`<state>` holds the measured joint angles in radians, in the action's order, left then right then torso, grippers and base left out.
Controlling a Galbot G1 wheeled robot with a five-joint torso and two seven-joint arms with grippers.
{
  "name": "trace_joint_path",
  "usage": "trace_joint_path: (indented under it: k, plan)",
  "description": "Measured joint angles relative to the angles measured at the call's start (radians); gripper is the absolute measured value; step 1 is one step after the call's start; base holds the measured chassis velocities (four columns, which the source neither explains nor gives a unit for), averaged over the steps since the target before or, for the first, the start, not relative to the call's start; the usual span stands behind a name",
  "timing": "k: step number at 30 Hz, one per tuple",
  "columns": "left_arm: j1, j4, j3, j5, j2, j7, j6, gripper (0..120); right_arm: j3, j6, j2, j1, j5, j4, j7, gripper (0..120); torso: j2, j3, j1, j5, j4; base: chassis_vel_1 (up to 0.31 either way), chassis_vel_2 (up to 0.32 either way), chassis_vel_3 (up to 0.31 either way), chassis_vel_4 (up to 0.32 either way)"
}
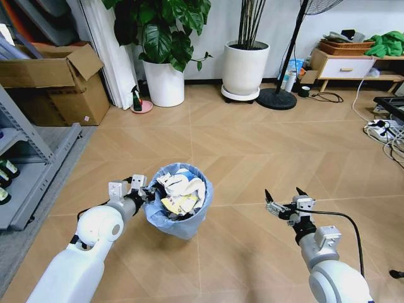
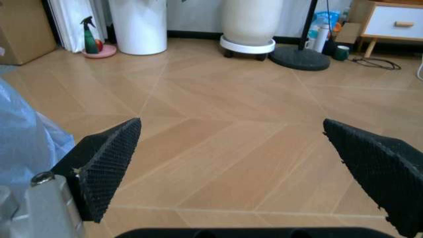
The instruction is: Pick up the trash bin and place the garbage on the floor into it.
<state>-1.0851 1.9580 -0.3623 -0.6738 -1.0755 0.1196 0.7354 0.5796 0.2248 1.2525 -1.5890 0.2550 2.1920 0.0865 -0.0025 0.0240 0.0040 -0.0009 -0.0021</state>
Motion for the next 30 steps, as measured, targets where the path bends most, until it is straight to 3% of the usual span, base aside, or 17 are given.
trace_joint_path:
  k: [15, 30]
  plan:
    - [-0.001, 0.001, 0.001, 0.001, 0.0, -0.001, 0.0, 0, -0.003, -0.004, 0.007, -0.004, -0.001, -0.001, 0.001, 100, 0.0, 0.0, 0.0, 0.0, 0.0, 0.125, -0.134, -0.125, 0.126]
    - [0.003, 0.001, 0.003, 0.003, -0.003, -0.003, 0.0, 0, -0.006, -0.008, 0.017, -0.012, 0.013, -0.005, 0.002, 100, 0.0, 0.0, 0.0, 0.0, -0.0001, 0.031, -0.022, -0.031, 0.023]
